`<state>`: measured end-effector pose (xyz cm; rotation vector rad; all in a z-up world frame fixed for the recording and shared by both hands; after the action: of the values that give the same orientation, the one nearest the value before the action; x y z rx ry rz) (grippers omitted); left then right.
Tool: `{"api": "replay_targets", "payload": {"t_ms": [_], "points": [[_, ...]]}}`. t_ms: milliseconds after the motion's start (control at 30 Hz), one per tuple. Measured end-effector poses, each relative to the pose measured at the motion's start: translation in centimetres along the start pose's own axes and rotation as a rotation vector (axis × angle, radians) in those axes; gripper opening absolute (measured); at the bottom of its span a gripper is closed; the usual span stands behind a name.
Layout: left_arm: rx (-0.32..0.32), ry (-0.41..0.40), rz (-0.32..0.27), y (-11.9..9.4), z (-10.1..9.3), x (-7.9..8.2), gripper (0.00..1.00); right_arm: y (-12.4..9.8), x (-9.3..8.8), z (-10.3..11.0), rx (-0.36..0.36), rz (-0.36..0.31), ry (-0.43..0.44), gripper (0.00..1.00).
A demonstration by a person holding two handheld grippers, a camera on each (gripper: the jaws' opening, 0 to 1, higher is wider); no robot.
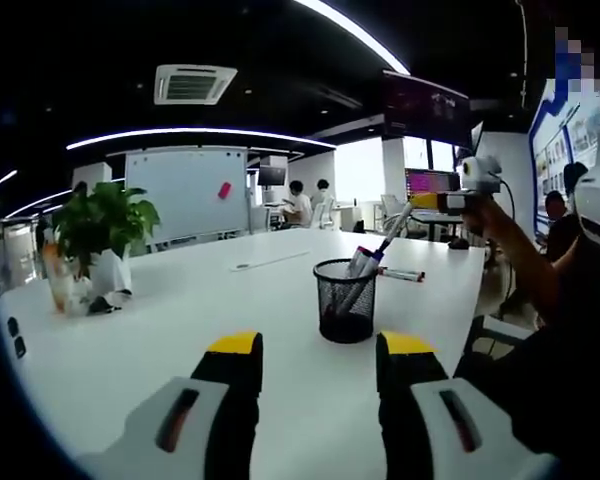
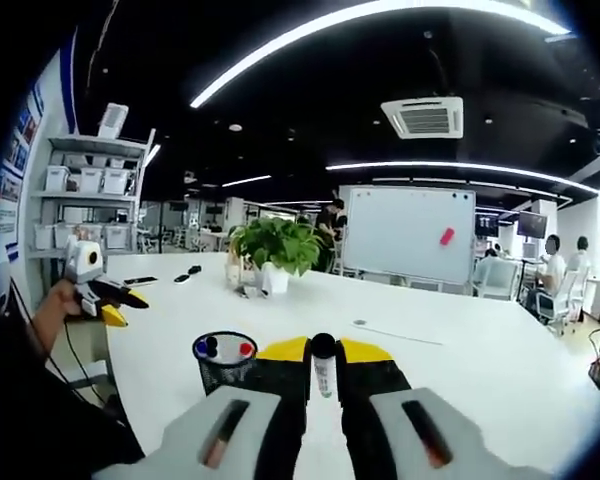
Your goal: Pick up the whiteboard markers from the pen holder and place them facing the whiteboard neatly
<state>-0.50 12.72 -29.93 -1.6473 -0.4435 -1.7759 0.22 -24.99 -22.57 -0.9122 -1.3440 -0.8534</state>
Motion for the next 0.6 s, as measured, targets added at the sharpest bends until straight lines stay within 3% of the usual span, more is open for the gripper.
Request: {"api": "replay_targets", "payload": {"t_ms": [333,600], "points": [[0.007,0.000,0.004,-0.1,0.2,-0.1,0.47,-1.2,-0.3,-2.4,-0.103,-0.028,0.009,0.13],[0.004,0.003,0.005,0.1,0.1,-0.1,0.47,-1.1,-0.9,-3.4,-0.132,-0.030,0.004,0.13]]}}
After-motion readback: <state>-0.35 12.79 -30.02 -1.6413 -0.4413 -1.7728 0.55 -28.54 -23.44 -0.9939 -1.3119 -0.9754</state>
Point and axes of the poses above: the point that each gripper's makers call its tool centre point, and the gripper's own axes: y roughly forward along the fingers, z roughly to its left, x roughly out of its top, the point moved 5 cm from there along -y, roughly backward along the fingers, and after that the axes turned 7 degrees about y, right-handed, at the moved point
